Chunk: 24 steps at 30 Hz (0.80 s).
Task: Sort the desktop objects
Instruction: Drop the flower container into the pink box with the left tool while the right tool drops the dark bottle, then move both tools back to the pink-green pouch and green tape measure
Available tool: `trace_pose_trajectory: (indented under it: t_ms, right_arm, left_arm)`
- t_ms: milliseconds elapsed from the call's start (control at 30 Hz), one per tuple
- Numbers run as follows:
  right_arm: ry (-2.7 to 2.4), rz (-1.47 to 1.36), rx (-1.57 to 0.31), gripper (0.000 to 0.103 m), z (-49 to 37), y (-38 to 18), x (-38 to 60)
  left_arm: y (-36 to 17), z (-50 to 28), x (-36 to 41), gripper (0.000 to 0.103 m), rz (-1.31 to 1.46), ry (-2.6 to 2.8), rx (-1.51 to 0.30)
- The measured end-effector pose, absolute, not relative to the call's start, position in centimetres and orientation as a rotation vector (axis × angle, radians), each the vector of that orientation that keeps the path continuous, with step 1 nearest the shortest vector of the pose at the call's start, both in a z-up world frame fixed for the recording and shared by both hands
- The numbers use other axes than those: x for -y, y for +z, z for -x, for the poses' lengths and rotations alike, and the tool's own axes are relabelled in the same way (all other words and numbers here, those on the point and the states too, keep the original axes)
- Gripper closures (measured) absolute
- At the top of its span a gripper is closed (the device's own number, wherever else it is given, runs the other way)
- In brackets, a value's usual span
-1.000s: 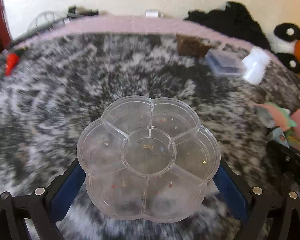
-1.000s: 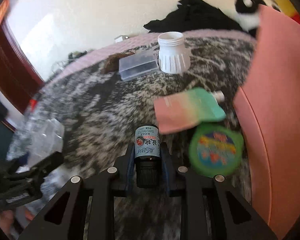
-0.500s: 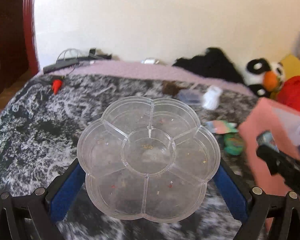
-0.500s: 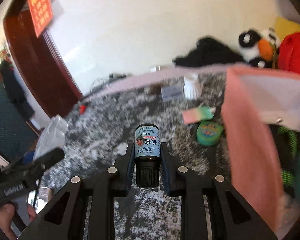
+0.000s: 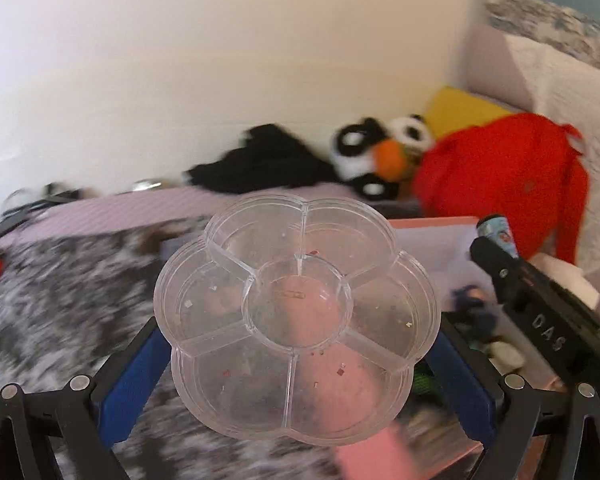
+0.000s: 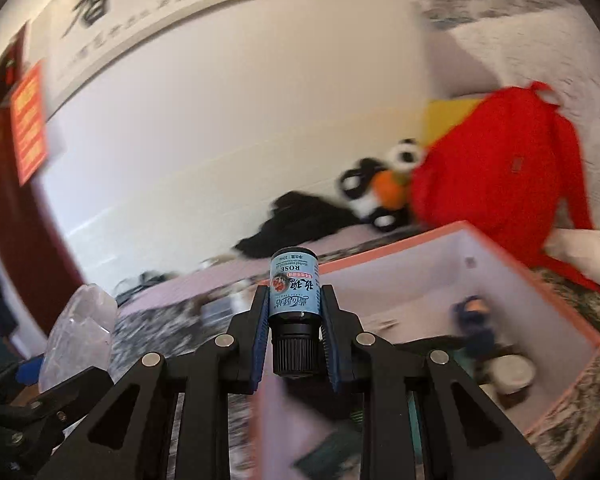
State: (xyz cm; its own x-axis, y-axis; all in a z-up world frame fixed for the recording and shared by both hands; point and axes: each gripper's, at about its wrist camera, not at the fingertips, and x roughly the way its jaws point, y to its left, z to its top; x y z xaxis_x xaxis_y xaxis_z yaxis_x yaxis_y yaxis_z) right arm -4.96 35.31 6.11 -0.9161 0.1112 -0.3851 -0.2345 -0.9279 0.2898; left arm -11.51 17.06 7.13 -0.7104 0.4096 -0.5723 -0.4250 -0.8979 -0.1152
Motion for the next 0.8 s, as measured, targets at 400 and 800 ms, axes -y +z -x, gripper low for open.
trace_pose_trajectory:
  t_ms: [400, 800]
  right_arm:
    - [2.619, 0.568, -0.731, 0.027, 5.3, 3.7, -47.7]
    - [2.619, 0.515, -0.683, 0.027, 5.3, 3.9, -48.8]
  left_arm:
    - [6.7, 15.7, -27.6, 0.001, 0.934, 2.365, -0.036]
    - [7.5, 16.7, -24.3, 0.001, 0.912, 2.453, 0.045]
